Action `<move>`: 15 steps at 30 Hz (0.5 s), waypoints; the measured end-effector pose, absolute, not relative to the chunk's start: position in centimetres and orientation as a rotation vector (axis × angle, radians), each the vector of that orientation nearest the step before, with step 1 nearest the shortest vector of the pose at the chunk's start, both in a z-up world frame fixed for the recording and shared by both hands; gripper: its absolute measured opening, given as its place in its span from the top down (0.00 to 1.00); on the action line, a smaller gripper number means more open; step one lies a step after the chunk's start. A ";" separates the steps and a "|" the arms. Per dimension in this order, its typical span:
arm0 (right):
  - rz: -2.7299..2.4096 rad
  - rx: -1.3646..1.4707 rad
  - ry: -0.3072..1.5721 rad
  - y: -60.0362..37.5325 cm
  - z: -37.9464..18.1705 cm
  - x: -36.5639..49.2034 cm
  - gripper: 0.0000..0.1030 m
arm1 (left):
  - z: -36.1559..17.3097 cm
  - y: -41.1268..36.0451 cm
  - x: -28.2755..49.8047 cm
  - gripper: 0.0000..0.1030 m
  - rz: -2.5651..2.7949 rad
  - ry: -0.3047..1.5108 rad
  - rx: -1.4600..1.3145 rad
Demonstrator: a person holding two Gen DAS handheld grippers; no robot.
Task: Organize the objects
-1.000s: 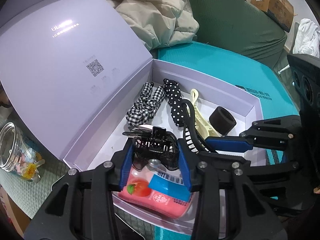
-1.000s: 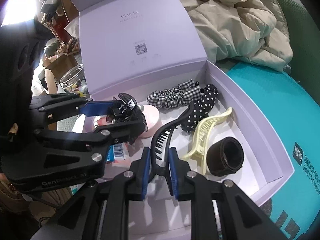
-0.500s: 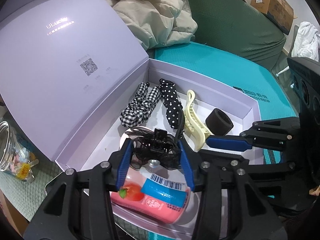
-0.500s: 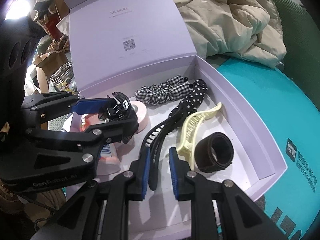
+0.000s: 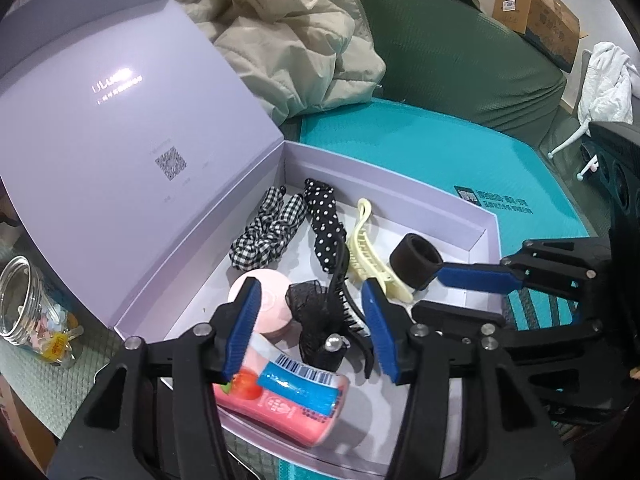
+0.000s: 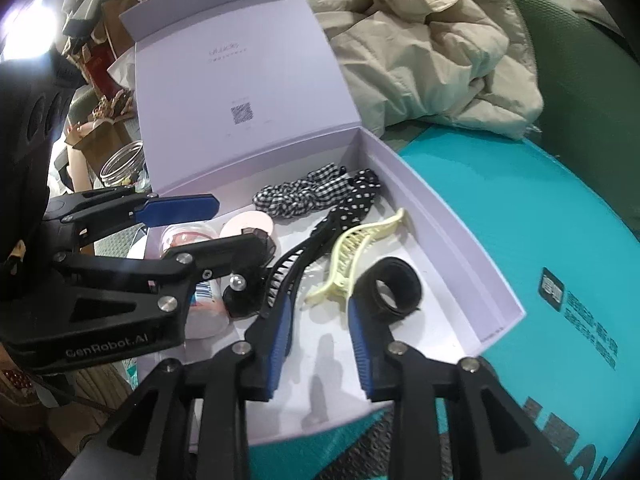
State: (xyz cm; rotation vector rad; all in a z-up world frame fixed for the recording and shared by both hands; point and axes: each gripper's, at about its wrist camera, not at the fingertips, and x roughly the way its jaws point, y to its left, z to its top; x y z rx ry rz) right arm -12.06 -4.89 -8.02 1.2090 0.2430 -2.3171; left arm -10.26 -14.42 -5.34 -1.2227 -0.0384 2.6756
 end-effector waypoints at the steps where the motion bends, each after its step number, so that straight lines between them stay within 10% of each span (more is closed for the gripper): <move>1: -2.327 1.206 0.238 -4.6 -7.8 -12.0 0.64 | -5.2 -14.3 -10.1 0.42 2.680 -0.033 -1.218; 15: -2.385 1.118 0.244 -2.9 -4.4 -9.2 0.42 | -1.6 -15.2 -6.1 0.26 2.823 -0.026 -1.119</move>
